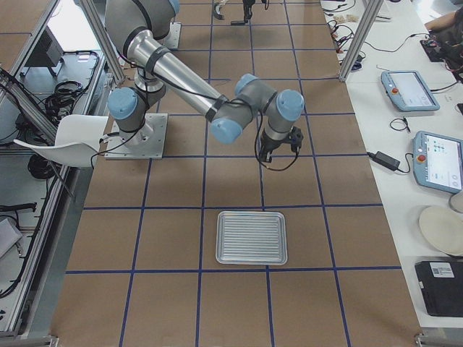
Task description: Place bearing gear from tray to pile
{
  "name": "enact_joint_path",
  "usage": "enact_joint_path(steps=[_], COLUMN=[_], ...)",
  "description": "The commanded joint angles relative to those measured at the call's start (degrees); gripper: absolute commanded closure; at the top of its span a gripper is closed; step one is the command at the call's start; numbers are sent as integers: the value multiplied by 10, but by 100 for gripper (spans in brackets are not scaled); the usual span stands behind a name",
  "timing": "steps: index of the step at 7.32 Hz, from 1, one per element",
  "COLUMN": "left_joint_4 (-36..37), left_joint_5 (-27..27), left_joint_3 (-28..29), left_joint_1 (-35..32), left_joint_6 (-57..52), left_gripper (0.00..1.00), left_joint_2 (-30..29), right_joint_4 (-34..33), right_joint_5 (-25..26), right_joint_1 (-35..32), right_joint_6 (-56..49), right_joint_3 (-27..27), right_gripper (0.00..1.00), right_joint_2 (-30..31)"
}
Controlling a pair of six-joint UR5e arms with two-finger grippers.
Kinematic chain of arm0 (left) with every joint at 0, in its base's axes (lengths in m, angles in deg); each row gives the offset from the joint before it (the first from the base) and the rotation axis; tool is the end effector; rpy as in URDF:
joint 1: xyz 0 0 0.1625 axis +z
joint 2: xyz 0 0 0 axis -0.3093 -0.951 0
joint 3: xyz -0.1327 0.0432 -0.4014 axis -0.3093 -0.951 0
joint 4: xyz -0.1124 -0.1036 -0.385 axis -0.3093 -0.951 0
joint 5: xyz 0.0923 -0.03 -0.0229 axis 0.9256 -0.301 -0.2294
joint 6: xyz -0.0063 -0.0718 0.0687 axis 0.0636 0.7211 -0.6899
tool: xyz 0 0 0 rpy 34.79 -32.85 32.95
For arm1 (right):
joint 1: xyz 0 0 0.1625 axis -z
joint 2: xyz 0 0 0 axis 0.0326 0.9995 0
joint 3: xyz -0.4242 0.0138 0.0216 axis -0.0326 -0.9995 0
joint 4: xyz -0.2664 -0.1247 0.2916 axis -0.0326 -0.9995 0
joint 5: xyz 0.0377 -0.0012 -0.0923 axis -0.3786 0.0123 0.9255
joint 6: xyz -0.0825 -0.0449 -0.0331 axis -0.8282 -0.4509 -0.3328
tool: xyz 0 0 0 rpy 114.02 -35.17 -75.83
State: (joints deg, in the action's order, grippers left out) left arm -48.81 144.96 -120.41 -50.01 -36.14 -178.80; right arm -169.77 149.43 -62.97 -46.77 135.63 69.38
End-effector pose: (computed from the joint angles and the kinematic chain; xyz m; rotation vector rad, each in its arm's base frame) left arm 0.0898 -0.5333 0.2132 -0.2266 2.9744 0.1092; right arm -0.1629 -0.5784 0.3313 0.2352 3.0311 0.1889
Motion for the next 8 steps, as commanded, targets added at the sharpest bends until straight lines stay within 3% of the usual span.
enact_joint_path(steps=[1, 4, 5, 6, 8], left_joint_4=[7, 18, 19, 18, 10], left_joint_5=[1, -17, -14, -16, -15], left_joint_3=[8, 4, 3, 4, 5], left_joint_1=[73, 98, 98, 98, 91], left_joint_6=[-108, -140, -142, -141, -143], left_gripper=[100, 100, 47, 0, 0], left_joint_2=[-11, -22, -22, -22, -22], right_joint_4=[10, -46, -120, -191, -228], right_joint_5=[-43, -123, -138, -136, -137], right_joint_1=[-157, -347, -406, -449, -499], right_joint_6=[235, 497, 559, 643, 690], right_joint_3=[11, 17, 23, 26, 27], right_gripper=[100, 100, 100, 100, 100], right_joint_2=[17, -17, -50, -83, -111])
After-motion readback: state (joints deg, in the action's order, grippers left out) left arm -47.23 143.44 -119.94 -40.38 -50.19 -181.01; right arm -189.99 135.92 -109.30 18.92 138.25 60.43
